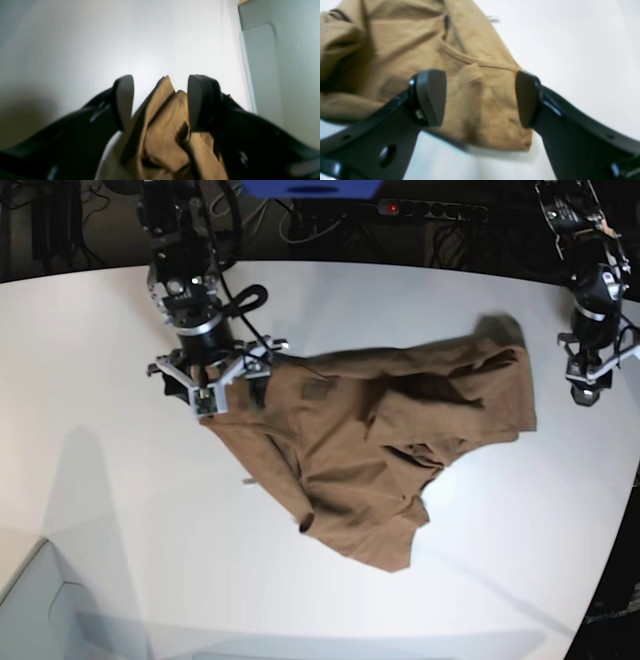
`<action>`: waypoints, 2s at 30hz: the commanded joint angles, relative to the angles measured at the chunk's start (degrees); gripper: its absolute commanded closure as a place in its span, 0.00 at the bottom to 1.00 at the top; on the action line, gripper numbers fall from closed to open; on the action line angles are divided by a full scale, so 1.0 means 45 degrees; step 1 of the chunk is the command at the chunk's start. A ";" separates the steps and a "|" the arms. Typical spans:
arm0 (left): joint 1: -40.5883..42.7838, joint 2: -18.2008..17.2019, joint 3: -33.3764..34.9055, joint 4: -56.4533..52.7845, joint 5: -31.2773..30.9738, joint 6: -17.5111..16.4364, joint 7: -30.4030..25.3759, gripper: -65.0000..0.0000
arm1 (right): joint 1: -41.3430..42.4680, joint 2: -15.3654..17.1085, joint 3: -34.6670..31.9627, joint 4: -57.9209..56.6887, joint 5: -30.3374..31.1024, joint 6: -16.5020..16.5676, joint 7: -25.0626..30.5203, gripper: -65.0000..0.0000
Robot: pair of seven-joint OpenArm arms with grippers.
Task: Layout the t-shirt on the table in an organized manner, then fold the t-shirt properly
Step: 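Release the shirt with both grippers and raise them, then grasp the shirt hem with the left gripper and pull it outward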
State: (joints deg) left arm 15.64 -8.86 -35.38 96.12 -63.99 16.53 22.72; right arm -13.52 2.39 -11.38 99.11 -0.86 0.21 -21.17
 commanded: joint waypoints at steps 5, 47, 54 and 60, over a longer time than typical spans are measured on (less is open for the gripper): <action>-0.1473 -0.0189 -0.0002 -0.1520 -0.0560 0.0164 0.0001 0.48 | 0.0572 -0.0053 -0.0021 -0.0974 0.0026 0.0042 0.0279 0.33; -0.2215 -0.0892 0.1834 -0.0915 -0.0501 0.0164 0.0001 0.48 | -0.2964 0.0123 0.1151 0.2913 0.0045 0.0022 -0.0932 1.00; -0.1570 -0.1322 0.5058 0.0785 0.3152 0.0184 0.0001 0.46 | -0.3062 0.0123 0.1209 0.2933 0.0065 0.0022 -0.1010 1.00; -0.1570 -0.0932 0.5956 0.0277 0.4324 0.0184 -0.0018 0.37 | -0.3120 0.0123 0.1209 0.2933 0.0065 0.0022 -0.1010 1.00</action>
State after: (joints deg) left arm 9.19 -12.40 -8.32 96.33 -44.69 17.78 23.73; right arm -27.64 2.85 -5.91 111.11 -0.67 0.21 -27.03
